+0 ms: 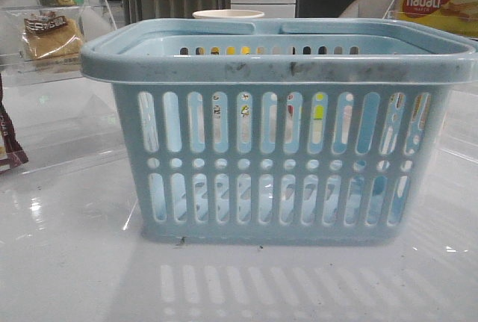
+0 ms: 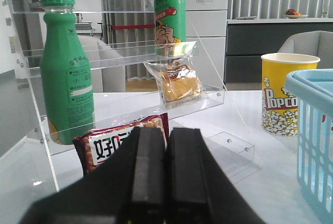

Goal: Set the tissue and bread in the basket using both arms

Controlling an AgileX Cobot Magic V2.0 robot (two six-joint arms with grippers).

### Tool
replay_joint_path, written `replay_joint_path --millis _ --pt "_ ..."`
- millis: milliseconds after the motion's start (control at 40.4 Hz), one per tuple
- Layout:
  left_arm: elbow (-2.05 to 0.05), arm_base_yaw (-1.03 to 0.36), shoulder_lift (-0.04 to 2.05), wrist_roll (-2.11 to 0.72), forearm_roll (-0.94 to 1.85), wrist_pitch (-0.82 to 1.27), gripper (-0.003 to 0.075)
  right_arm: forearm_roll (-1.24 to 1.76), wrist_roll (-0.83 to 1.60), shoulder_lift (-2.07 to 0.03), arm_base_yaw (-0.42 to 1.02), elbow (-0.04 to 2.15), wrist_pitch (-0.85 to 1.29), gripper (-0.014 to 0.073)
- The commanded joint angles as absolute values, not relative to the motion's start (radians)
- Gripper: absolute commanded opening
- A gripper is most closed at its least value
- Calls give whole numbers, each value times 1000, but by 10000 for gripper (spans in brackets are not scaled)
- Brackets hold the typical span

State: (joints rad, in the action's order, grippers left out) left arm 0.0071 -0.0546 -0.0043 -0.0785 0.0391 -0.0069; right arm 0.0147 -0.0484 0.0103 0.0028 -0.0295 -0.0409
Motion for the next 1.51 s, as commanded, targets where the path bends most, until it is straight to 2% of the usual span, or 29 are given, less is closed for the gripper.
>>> replay_joint_path --millis 0,668,940,1039,1187,1484 --pt "12 -62 -22 -70 40 -98 93 10 -44 31 -1 -23 -134 57" --pt "12 -62 -22 -70 40 -98 93 10 -44 31 -1 -23 -134 57" --pt "-19 -62 -22 -70 40 -164 93 18 -45 31 0 4 -152 57" --pt "-105 -62 -20 -70 40 -132 93 25 -45 30 0 81 -106 57" --pt "-306 -62 22 -70 40 24 93 25 -45 4 0 284 44 57" --pt "-704 -62 275 -70 40 338 93 24 -45 -234 0 644 263 57"
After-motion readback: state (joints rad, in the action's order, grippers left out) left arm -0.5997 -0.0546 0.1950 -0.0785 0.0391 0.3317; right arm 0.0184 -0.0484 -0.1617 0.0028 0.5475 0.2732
